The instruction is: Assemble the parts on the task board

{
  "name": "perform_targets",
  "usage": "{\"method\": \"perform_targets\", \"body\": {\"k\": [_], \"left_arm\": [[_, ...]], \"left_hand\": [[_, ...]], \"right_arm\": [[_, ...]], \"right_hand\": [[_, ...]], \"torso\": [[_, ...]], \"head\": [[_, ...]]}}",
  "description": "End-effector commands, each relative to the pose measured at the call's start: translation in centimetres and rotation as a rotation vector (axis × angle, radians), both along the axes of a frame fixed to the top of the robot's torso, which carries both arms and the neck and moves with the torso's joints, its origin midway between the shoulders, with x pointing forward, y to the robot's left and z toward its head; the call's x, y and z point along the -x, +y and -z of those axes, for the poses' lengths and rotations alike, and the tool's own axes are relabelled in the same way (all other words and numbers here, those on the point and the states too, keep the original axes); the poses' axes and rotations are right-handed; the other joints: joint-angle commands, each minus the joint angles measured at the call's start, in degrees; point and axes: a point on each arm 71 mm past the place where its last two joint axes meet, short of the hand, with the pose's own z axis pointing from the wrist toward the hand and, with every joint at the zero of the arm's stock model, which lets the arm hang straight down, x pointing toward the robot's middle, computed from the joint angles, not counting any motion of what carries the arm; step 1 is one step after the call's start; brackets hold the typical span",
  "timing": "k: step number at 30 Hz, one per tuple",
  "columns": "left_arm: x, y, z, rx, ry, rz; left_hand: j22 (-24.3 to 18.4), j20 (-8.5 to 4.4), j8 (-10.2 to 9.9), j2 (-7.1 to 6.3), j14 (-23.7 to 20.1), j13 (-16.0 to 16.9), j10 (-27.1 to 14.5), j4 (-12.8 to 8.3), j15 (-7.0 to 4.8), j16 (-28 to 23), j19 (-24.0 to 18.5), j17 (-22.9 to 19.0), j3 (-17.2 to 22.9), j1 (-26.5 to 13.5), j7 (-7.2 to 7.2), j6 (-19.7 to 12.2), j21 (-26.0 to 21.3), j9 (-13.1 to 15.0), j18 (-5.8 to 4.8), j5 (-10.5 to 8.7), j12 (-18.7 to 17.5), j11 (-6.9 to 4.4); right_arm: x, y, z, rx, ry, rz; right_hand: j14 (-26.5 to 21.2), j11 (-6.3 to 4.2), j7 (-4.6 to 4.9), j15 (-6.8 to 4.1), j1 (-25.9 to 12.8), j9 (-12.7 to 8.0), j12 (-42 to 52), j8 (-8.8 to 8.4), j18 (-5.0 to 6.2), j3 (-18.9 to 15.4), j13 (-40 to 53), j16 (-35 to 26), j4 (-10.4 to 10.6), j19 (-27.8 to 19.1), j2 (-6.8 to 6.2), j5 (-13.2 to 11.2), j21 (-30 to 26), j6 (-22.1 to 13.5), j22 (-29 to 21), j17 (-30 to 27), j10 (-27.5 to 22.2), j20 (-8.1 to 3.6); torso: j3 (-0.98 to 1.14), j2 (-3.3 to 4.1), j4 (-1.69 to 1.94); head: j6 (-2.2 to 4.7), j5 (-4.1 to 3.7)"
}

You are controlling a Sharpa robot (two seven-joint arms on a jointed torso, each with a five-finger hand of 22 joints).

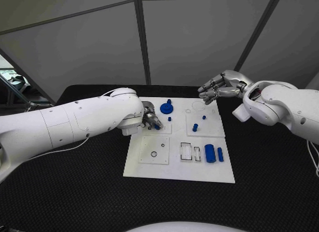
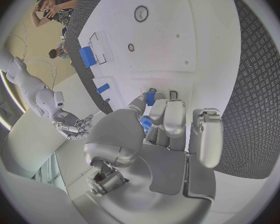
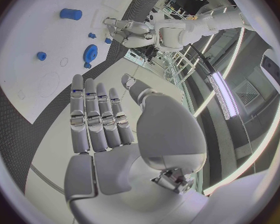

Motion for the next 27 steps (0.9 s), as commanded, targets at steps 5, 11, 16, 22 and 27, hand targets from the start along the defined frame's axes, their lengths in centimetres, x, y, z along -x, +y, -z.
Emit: {"method": "perform_targets", "body": {"k": [5,11,16,22,27], "left_arm": [[0.02,0.17,0.22,-0.033,0.031,0.007],[0.03,-0.04,0.23,-0.037,0.037,0.015],[0.05,-0.17,0.26,-0.042,0.045,0.023],[-0.01,-0.19,0.25,-0.049,0.051,0.027],[-0.15,-0.31,0.21,-0.052,0.05,0.025]], "left_hand": [[15.1,-0.18,0.4,3.09,0.5,0.4,0.4,-3.8,-0.12,0.3,6.1,0.2,4.0,3.5,0.06,0.0,0.2,0.1,-3.1,0.25,0.3,-0.06],[15.1,-0.17,0.4,3.07,0.6,0.5,0.5,-4.0,-0.12,0.4,6.1,0.3,4.2,3.5,0.07,0.0,0.2,0.1,-3.1,0.37,0.4,-0.06],[15.1,-0.17,0.5,3.0,0.6,0.5,0.6,-4.3,-0.12,0.5,6.1,0.4,4.4,3.5,0.07,0.0,0.2,0.1,-3.1,0.47,0.5,-0.06],[15.1,-0.17,0.5,2.94,0.7,0.6,0.7,-4.5,-0.12,0.6,6.1,0.4,4.6,3.5,0.08,0.0,0.2,0.1,-3.1,0.55,0.6,-0.06],[15.1,-0.17,0.5,2.91,0.7,0.5,0.7,-4.7,-0.12,0.6,6.1,0.4,4.7,3.4,0.09,0.0,0.2,0.1,-3.1,0.67,0.6,-0.05]], "right_arm": [[0.01,0.17,-0.11,0.0,-0.002,-0.012],[-0.01,0.22,-0.1,0.0,-0.001,-0.013],[-0.03,0.25,-0.09,0.0,-0.001,-0.014],[-0.04,0.27,-0.08,0.0,-0.001,-0.014],[-0.05,0.3,-0.08,0.0,-0.001,-0.015]], "right_hand": [[-0.3,-0.02,0.0,0.0,-0.2,-0.1,-0.2,-0.17,0.14,-0.2,0.0,-0.2,0.0,0.1,0.48,0.4,-0.2,-0.4,0.0,0.0,-0.4,0.13],[-0.4,-0.02,0.0,0.0,-0.2,-0.1,-0.2,-0.17,0.15,-0.2,0.0,-0.1,0.0,0.1,0.49,0.4,-0.2,-0.4,-0.1,-0.1,-0.4,0.14],[-0.4,-0.02,0.0,0.0,-0.2,-0.1,-0.2,-0.17,0.15,-0.2,0.0,-0.1,0.0,0.1,0.49,0.4,-0.2,-0.4,-0.1,-0.1,-0.4,0.14],[-0.4,-0.02,0.0,0.0,-0.2,-0.1,-0.2,-0.17,0.15,-0.2,0.0,-0.1,0.0,0.1,0.49,0.4,-0.2,-0.4,-0.1,-0.1,-0.4,0.14],[-0.4,-0.01,0.0,0.01,-0.2,-0.1,-0.2,-0.16,0.15,-0.2,0.0,-0.1,0.0,0.1,0.5,0.4,-0.3,-0.4,-0.1,-0.1,-0.4,0.15]], "torso": [[-0.01,0.01,0.0],[-0.01,0.03,-0.02],[0.0,0.0,0.01],[0.0,-0.01,0.01],[0.0,-0.01,0.02]], "head": [[-0.03,-0.07],[-0.11,-0.09],[-0.19,-0.13],[-0.15,-0.16],[-0.18,-0.13]]}}
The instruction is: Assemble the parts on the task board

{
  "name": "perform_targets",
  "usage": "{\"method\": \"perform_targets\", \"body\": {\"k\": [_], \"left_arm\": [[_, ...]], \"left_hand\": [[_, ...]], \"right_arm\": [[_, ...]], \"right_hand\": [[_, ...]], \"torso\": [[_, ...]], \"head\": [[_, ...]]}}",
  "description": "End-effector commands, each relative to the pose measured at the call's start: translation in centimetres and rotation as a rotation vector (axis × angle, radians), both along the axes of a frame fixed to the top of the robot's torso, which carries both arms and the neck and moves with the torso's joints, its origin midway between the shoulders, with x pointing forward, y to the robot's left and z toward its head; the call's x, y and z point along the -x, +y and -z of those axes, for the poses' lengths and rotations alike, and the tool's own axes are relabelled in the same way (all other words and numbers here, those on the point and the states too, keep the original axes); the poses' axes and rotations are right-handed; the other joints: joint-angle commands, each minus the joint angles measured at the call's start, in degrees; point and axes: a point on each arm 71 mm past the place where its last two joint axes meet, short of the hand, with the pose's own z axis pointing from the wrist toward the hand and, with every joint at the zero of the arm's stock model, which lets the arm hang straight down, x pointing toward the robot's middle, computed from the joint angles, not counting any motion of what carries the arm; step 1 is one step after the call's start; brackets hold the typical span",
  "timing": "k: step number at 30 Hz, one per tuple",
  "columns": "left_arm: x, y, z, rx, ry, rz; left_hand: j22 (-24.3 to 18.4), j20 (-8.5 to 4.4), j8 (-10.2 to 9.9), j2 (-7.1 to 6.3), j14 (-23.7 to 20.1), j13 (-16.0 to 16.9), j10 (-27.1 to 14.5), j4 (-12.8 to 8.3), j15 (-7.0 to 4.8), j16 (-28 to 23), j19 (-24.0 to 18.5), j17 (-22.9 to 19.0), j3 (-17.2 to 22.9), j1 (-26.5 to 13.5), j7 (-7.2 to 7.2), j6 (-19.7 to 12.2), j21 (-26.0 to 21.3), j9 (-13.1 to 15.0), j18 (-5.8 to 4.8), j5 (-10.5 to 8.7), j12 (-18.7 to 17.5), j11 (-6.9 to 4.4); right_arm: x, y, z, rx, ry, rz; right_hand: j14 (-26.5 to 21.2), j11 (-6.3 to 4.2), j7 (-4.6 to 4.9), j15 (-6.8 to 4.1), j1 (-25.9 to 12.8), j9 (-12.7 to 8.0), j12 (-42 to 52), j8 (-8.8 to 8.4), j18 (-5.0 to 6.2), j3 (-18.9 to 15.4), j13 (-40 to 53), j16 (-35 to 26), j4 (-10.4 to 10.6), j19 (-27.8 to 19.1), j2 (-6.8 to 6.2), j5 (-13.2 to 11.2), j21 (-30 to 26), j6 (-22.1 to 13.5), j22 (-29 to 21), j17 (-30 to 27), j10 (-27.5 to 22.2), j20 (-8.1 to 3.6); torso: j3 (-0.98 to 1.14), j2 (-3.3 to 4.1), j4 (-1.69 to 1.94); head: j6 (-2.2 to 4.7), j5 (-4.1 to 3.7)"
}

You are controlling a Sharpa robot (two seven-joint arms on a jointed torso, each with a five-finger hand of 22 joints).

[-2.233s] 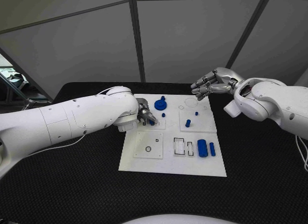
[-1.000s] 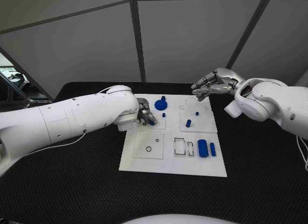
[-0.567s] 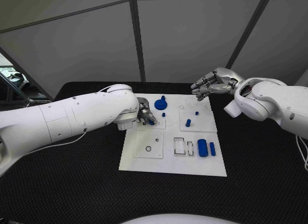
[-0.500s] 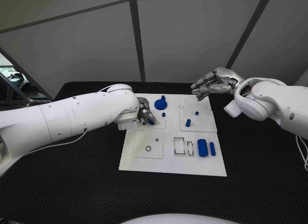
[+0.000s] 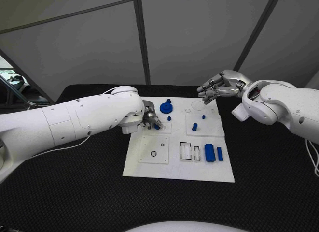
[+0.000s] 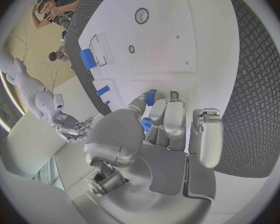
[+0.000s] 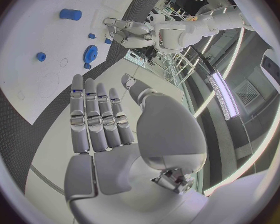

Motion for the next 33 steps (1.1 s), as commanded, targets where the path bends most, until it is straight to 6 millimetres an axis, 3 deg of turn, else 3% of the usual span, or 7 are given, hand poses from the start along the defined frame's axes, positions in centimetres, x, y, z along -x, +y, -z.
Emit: {"method": "perform_targets", "body": {"k": [1,6,15,17,18,23,33], "left_arm": [[0.09,0.05,0.36,-0.03,0.028,0.004],[-0.18,-0.1,0.33,-0.033,0.023,-0.007],[-0.61,0.06,0.27,-0.038,0.016,-0.027],[-0.63,0.05,0.27,-0.042,0.019,-0.025],[-0.63,0.04,0.28,-0.043,0.021,-0.024],[-0.65,0.01,0.29,-0.049,0.025,-0.022],[-0.71,0.11,0.29,-0.052,0.027,-0.026]], "left_hand": [[15.1,-0.17,0.0,2.9,0.5,0.5,0.2,-4.5,0.09,0.4,6.1,0.1,4.6,3.4,-0.03,-0.1,0.2,0.1,-3.1,0.15,0.3,-0.01],[15.1,-0.15,0.0,2.97,0.5,0.5,0.3,-4.4,0.11,0.4,6.1,0.1,4.7,3.1,0.03,-0.1,0.2,0.1,-3.1,-0.11,0.4,0.04],[15.1,-0.07,-0.1,2.66,0.5,0.2,0.3,-3.5,0.18,0.2,6.1,-0.1,4.0,0.4,-0.02,0.1,0.2,-0.2,-3.1,-5.4,0.3,0.09],[15.1,-0.03,0.0,2.17,0.5,0.2,0.3,-2.9,0.01,0.1,6.1,-0.1,2.8,-0.5,-0.32,0.4,0.2,-0.3,-3.1,-10.66,0.5,-0.09],[15.1,-0.12,0.0,1.77,0.5,0.2,0.3,-2.8,0.05,0.1,6.1,-0.1,2.2,-0.8,-0.27,0.5,0.2,-0.3,-3.1,-11.34,0.5,-0.1],[15.1,-0.18,0.1,0.36,0.4,0.2,0.2,-1.7,0.0,0.1,6.1,-0.2,-0.3,-2.0,-0.32,1.0,0.2,-0.5,-3.1,-12.48,0.6,-0.16],[15.1,-0.31,0.3,-1.22,0.5,0.2,0.3,0.2,-0.1,0.1,6.1,-0.1,-3.8,-3.6,-0.4,1.5,0.2,-0.6,-3.1,-12.75,0.8,-0.22]], "right_arm": [[0.01,0.16,-0.12,-0.002,-0.002,-0.011],[0.0,0.26,-0.11,-0.002,-0.002,-0.013],[-0.01,0.27,-0.11,-0.001,-0.002,-0.012],[0.0,0.28,-0.11,-0.001,-0.002,-0.012],[0.0,0.28,-0.11,-0.001,-0.002,-0.012],[-0.01,0.28,-0.11,-0.001,-0.002,-0.012],[-0.01,0.27,-0.1,-0.001,-0.002,-0.012]], "right_hand": [[-0.4,-0.01,0.0,0.01,-0.2,-0.1,-0.2,-0.16,0.15,-0.2,0.0,-0.1,0.0,0.1,0.5,0.4,-0.3,-0.4,-0.1,-0.1,-0.4,0.15],[-0.4,-0.01,0.0,0.01,-0.2,-0.1,-0.2,-0.16,0.15,-0.2,0.0,-0.1,0.0,0.1,0.5,0.4,-0.3,-0.4,-0.1,-0.1,-0.4,0.15],[-0.4,-0.01,0.0,0.01,-0.2,-0.1,-0.2,-0.16,0.15,-0.2,0.0,-0.1,0.0,0.1,0.5,0.4,-0.3,-0.4,-0.1,-0.1,-0.4,0.15],[-0.4,0.0,0.01,0.02,-0.2,-0.1,-0.2,-0.17,0.15,-0.3,0.0,-0.1,0.0,0.1,0.49,0.4,-0.4,-0.5,-0.1,-0.1,-0.4,0.16],[-0.4,0.01,0.03,0.03,-0.2,-0.1,-0.2,-0.17,0.15,-0.3,0.0,-0.1,0.0,0.1,0.48,0.3,-0.4,-0.5,-0.2,-0.2,-0.5,0.17],[-0.4,0.01,0.03,0.03,-0.2,-0.1,-0.2,-0.17,0.15,-0.3,0.0,-0.1,0.0,0.1,0.48,0.3,-0.4,-0.5,-0.2,-0.2,-0.5,0.17],[-0.5,0.06,0.08,0.09,-0.3,-0.1,-0.2,-0.19,0.14,-0.4,0.0,-0.2,0.0,0.1,0.42,0.3,-0.6,-0.6,-0.3,-0.3,-0.6,0.22]], "torso": [[0.02,-0.02,0.04],[0.02,-0.01,0.02],[0.02,-0.02,-0.01],[0.01,-0.04,0.02],[0.01,-0.04,0.03],[0.0,-0.05,0.06],[0.02,-0.05,0.06]], "head": [[-0.01,0.05],[0.0,0.14],[-0.08,0.02],[-0.09,-0.07],[-0.1,-0.06],[-0.09,-0.04],[-0.09,-0.01]]}}
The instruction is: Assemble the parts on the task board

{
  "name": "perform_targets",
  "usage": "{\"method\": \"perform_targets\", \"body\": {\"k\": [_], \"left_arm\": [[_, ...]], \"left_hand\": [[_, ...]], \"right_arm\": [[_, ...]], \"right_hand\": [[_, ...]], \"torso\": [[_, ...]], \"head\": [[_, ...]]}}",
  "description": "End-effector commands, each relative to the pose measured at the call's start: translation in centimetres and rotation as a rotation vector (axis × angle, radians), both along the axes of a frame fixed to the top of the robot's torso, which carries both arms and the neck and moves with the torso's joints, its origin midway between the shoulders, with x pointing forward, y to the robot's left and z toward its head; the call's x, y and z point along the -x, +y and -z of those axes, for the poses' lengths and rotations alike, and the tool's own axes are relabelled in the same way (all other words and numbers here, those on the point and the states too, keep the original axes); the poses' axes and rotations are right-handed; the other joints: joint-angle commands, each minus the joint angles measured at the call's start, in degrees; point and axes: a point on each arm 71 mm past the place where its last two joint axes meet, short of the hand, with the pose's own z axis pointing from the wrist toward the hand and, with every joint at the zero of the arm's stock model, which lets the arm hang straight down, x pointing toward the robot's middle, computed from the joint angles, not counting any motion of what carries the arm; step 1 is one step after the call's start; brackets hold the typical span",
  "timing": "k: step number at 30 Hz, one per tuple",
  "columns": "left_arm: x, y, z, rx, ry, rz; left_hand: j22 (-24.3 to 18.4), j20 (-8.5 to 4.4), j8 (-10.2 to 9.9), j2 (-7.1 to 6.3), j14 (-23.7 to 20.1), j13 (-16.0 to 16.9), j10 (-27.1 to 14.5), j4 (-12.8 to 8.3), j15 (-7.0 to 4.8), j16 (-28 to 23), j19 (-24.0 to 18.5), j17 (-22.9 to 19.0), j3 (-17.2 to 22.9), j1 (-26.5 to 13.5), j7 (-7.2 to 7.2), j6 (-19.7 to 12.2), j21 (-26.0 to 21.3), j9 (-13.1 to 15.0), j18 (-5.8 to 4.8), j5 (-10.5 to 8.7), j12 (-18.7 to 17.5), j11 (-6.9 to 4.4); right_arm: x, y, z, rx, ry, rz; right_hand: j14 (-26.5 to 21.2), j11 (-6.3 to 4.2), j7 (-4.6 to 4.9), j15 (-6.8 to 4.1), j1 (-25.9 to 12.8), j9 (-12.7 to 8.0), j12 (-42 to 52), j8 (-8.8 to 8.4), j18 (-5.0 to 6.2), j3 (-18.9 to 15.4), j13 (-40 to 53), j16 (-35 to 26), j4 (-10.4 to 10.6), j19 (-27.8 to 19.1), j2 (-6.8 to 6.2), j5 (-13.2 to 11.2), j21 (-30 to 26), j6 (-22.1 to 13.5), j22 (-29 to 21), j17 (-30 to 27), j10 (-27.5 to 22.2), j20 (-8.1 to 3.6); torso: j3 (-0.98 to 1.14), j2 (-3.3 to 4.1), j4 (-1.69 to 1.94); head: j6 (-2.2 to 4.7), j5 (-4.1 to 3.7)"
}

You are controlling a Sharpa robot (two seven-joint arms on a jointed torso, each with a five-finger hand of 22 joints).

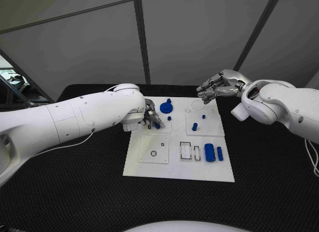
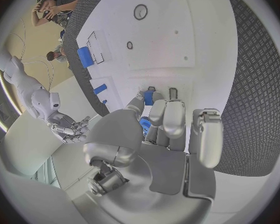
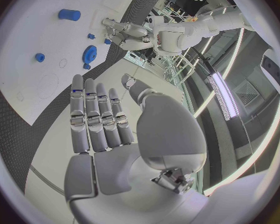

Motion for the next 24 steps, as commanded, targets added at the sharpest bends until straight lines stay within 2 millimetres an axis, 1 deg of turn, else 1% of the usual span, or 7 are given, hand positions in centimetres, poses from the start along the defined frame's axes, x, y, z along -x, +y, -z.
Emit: {"method": "perform_targets", "body": {"k": [1,8,11,15,17,20,24], "left_arm": [[0.03,0.34,0.35,-0.03,0.011,-0.013],[-0.06,0.48,0.31,-0.026,0.003,-0.023],[-0.09,0.56,0.29,-0.023,-0.001,-0.027],[-0.08,0.6,0.29,-0.023,0.0,-0.025],[-0.07,0.59,0.3,-0.023,0.001,-0.024],[-0.04,0.57,0.31,-0.023,0.004,-0.021],[0.0,0.54,0.33,-0.022,0.009,-0.018]], "left_hand": [[15.1,-0.33,0.1,-0.45,0.3,0.2,0.2,0.4,-0.31,0.1,6.1,-0.1,-1.0,-0.7,0.17,0.3,0.2,-0.1,-3.1,-0.21,0.2,-0.33],[15.1,-0.39,0.3,-1.41,0.3,0.3,0.3,3.4,-0.36,0.2,6.1,0.0,-4.7,-2.2,0.16,0.6,0.2,0.0,-3.1,-0.21,0.5,-0.35],[15.1,-0.43,0.4,-0.44,0.4,0.3,0.3,4.3,-0.41,0.2,6.1,0.1,-5.1,-1.8,0.06,0.6,0.2,0.0,-3.1,-0.2,0.5,-0.42],[15.1,-0.5,0.3,1.06,0.4,0.3,0.2,4.3,-0.51,0.2,6.1,0.0,-4.7,-0.1,-0.12,0.5,0.2,0.0,-3.1,-0.2,0.5,-0.58],[15.1,-0.55,0.3,1.71,0.3,0.2,0.2,4.0,-0.56,0.1,6.1,0.0,-4.4,1.1,-0.18,0.3,0.2,0.0,-3.1,-0.18,0.5,-0.64],[15.1,-0.58,0.2,2.04,0.3,0.2,0.1,3.7,-0.58,0.1,6.1,0.0,-4.4,2.0,-0.17,0.1,0.2,0.0,-3.1,-0.16,0.4,-0.64],[15.1,-0.59,0.2,1.97,0.3,0.2,0.1,3.7,-0.58,0.1,6.1,0.0,-4.6,2.2,-0.13,0.1,0.2,0.0,-3.1,-0.18,0.4,-0.62]], "right_arm": [[0.01,0.1,-0.12,-0.001,-0.002,-0.009],[-0.01,0.09,-0.11,-0.001,-0.002,-0.009],[-0.02,0.08,-0.11,-0.001,-0.002,-0.009],[-0.03,0.07,-0.08,0.0,0.0,-0.01],[-0.03,0.06,-0.07,0.001,0.001,-0.01],[-0.03,0.07,-0.06,0.002,0.002,-0.011],[-0.03,0.09,-0.04,0.003,0.003,-0.012]], "right_hand": [[-0.5,-0.15,-0.13,0.09,-0.3,-0.1,-0.2,-0.19,0.14,-0.4,0.0,-0.2,0.0,0.1,0.42,0.3,-0.4,-0.4,-0.1,-0.1,-0.4,0.22],[-0.5,-0.14,-0.13,0.1,-0.4,-0.1,-0.2,-0.19,0.14,-0.5,0.0,-0.2,0.0,0.1,0.42,0.3,-0.4,-0.4,-0.1,-0.1,-0.4,0.23],[-0.5,-0.14,-0.13,0.1,-0.4,-0.1,-0.2,-0.19,0.14,-0.5,0.0,-0.2,0.0,0.1,0.42,0.3,-0.4,-0.4,-0.1,-0.1,-0.4,0.23],[-0.5,-0.14,-0.13,0.1,-0.4,-0.1,-0.2,-0.19,0.14,-0.5,0.0,-0.2,0.0,0.1,0.42,0.3,-0.4,-0.4,-0.1,-0.1,-0.4,0.23],[-0.5,-0.14,-0.13,0.1,-0.4,-0.1,-0.2,-0.19,0.14,-0.5,0.0,-0.2,0.0,0.1,0.42,0.3,-0.4,-0.4,-0.1,-0.1,-0.4,0.23],[-0.5,-0.14,-0.13,0.1,-0.4,-0.1,-0.2,-0.19,0.14,-0.5,0.0,-0.2,0.0,0.1,0.42,0.3,-0.4,-0.4,-0.1,-0.1,-0.4,0.23],[-0.5,-0.14,-0.13,0.1,-0.4,-0.1,-0.2,-0.19,0.14,-0.5,0.0,-0.2,0.0,0.1,0.42,0.3,-0.4,-0.4,-0.1,-0.1,-0.4,0.23]], "torso": [[0.02,0.01,0.02],[0.02,0.03,0.02],[0.01,0.03,0.02],[-0.03,0.01,-0.02],[0.0,0.01,-0.01],[0.0,0.02,0.02],[0.01,0.01,0.04]], "head": [[0.02,0.02],[0.04,0.02],[0.01,0.02],[-0.02,0.02],[-0.03,0.02],[-0.06,-0.01],[-0.09,0.0]]}}
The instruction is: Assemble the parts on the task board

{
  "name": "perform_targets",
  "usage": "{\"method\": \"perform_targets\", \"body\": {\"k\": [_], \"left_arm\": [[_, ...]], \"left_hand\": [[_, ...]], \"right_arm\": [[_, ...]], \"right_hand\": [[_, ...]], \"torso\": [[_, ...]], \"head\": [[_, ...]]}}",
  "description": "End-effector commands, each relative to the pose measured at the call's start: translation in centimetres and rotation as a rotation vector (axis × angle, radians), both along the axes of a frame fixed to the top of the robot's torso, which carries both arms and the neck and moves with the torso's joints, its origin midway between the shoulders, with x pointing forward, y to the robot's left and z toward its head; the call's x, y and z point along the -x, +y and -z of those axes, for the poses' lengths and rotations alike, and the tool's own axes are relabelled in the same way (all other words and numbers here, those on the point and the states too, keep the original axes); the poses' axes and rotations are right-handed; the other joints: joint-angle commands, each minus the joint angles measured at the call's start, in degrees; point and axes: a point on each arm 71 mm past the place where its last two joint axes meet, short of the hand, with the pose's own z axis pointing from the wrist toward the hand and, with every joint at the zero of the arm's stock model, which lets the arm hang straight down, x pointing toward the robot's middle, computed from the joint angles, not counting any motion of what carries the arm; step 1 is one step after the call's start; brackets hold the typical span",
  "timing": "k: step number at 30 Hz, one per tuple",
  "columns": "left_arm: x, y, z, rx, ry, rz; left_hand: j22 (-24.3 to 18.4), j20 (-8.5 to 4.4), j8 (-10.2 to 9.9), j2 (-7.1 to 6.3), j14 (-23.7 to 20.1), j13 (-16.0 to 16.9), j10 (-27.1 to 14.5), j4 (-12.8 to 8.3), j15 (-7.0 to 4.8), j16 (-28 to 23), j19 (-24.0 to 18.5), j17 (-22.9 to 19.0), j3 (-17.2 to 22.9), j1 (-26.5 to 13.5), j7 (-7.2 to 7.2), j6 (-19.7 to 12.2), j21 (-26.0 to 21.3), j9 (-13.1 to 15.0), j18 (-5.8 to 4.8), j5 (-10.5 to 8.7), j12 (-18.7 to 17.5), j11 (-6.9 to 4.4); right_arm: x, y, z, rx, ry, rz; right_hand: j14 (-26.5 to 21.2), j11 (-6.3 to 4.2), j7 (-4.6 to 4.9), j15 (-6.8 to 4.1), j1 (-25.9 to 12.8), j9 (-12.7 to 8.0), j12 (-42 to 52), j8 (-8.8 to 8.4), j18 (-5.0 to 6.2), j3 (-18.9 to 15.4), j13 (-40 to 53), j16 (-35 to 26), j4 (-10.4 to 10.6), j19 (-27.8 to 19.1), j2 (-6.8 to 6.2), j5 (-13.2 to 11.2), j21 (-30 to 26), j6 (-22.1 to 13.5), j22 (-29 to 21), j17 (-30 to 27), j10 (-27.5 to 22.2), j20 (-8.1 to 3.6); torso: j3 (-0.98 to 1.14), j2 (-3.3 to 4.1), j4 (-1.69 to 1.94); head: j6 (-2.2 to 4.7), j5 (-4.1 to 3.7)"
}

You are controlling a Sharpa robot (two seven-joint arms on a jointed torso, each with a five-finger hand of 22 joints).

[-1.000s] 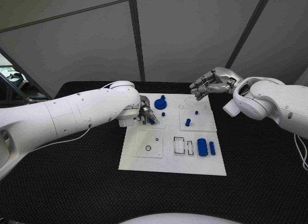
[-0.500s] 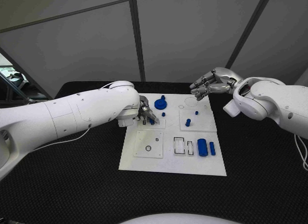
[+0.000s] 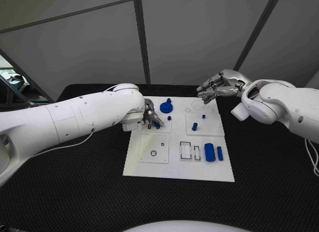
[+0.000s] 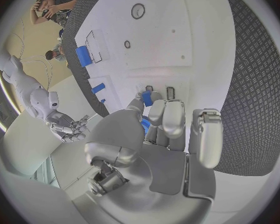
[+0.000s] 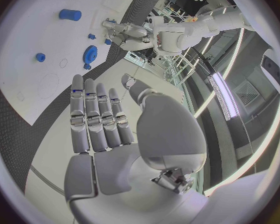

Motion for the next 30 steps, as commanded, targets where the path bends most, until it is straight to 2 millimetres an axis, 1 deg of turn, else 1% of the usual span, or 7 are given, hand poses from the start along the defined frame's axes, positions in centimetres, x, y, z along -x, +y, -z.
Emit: {"method": "perform_targets", "body": {"k": [1,6,13,16,20,22,30], "left_arm": [[0.07,0.3,0.27,-0.018,0.012,-0.005],[0.08,0.3,0.27,-0.016,0.013,-0.005],[0.12,0.13,0.27,-0.013,0.014,0.001],[0.18,0.07,0.3,-0.007,0.022,0.001],[0.31,0.06,0.37,-0.001,0.038,0.005],[0.36,0.07,0.39,0.0,0.044,0.008],[0.49,-0.01,0.43,-0.002,0.056,0.017]], "left_hand": [[15.1,-0.38,0.2,-0.3,0.1,0.2,-0.1,-0.2,-0.37,0.1,5.9,0.0,-0.4,0.6,-0.18,-0.2,0.2,0.1,-3.09,-0.22,0.1,-0.38],[15.1,-0.32,0.3,-1.33,0.1,0.2,-0.1,1.0,-0.25,0.1,5.9,-0.1,-2.4,-0.2,0.0,-0.1,0.2,0.0,-3.09,-0.24,0.2,-0.22],[15.1,-0.3,0.2,-1.21,0.1,0.1,-0.2,1.4,-0.24,0.0,5.9,-0.1,-3.0,0.0,-0.05,-0.1,0.2,0.0,-3.09,-0.22,0.1,-0.24],[15.1,-0.32,0.2,0.12,0.1,0.1,-0.1,0.5,-0.32,0.0,5.9,-0.1,-2.2,2.2,-0.32,-0.2,0.2,0.0,-3.09,-0.2,0.2,-0.46],[15.1,-0.49,-0.1,2.26,0.1,0.1,-0.3,-2.4,-0.53,0.1,5.9,0.0,-0.1,6.7,-0.52,-0.7,0.2,-0.2,-3.09,-0.16,0.1,-0.68],[15.1,-0.51,-0.3,2.89,0.1,0.0,-0.3,-3.6,-0.52,0.1,5.9,0.0,0.6,8.1,-0.47,-0.8,0.2,-0.2,-3.09,-0.12,0.1,-0.64],[15.1,-0.47,-0.3,3.61,0.2,0.0,-0.3,-5.1,-0.41,0.3,5.9,0.2,1.6,9.3,-0.3,-0.9,0.2,-0.3,-3.09,-0.19,0.1,-0.49]], "right_arm": [[0.02,0.14,-0.09,0.0,0.001,-0.012],[0.03,0.13,-0.07,0.001,0.001,-0.013],[0.03,0.15,-0.06,0.002,0.003,-0.013],[0.04,0.15,-0.05,0.002,0.003,-0.014],[0.04,0.11,-0.04,0.003,0.004,-0.013],[0.04,0.09,-0.04,0.003,0.005,-0.013],[0.03,0.05,-0.02,0.004,0.006,-0.012]], "right_hand": [[-0.3,-0.14,-0.13,-0.1,-0.4,-0.1,-0.2,-0.19,0.13,-0.5,0.0,-0.2,0.0,0.1,0.42,0.3,-0.2,-0.4,-0.1,-0.1,-0.4,0.23],[-0.3,-0.14,-0.13,-0.1,-0.4,-0.1,-0.2,-0.19,0.13,-0.5,0.0,-0.2,0.0,0.1,0.42,0.3,-0.2,-0.4,-0.1,-0.1,-0.4,0.23],[-0.4,-0.12,-0.11,-0.08,-0.4,-0.1,-0.2,-0.18,0.13,-0.5,0.0,-0.2,0.0,0.1,0.49,0.3,-0.3,-0.4,-0.2,-0.2,-0.4,0.26],[-0.4,-0.12,-0.11,-0.08,-0.4,-0.1,-0.2,-0.18,0.13,-0.5,0.0,-0.2,0.0,0.1,0.49,0.3,-0.3,-0.4,-0.2,-0.2,-0.4,0.26],[-0.4,-0.12,-0.11,-0.08,-0.4,-0.1,-0.2,-0.18,0.13,-0.5,0.0,-0.2,0.0,0.1,0.49,0.3,-0.3,-0.4,-0.2,-0.2,-0.4,0.26],[-0.4,-0.12,-0.11,-0.08,-0.4,-0.1,-0.2,-0.18,0.13,-0.5,0.0,-0.2,0.0,0.1,0.49,0.3,-0.3,-0.4,-0.2,-0.2,-0.4,0.26],[-0.4,-0.12,-0.11,-0.08,-0.4,-0.1,-0.2,-0.18,0.13,-0.5,0.0,-0.2,0.0,0.1,0.49,0.3,-0.3,-0.4,-0.2,-0.2,-0.4,0.26]], "torso": [[0.01,0.0,0.03],[0.01,0.0,0.04],[0.01,0.01,0.03],[0.01,-0.04,0.03],[0.02,-0.03,0.04],[0.01,-0.01,0.03],[-0.01,0.01,0.02]], "head": [[-0.03,0.01],[-0.02,0.04],[0.04,0.08],[0.0,0.1],[0.0,0.11],[-0.01,0.13],[-0.03,0.19]]}}
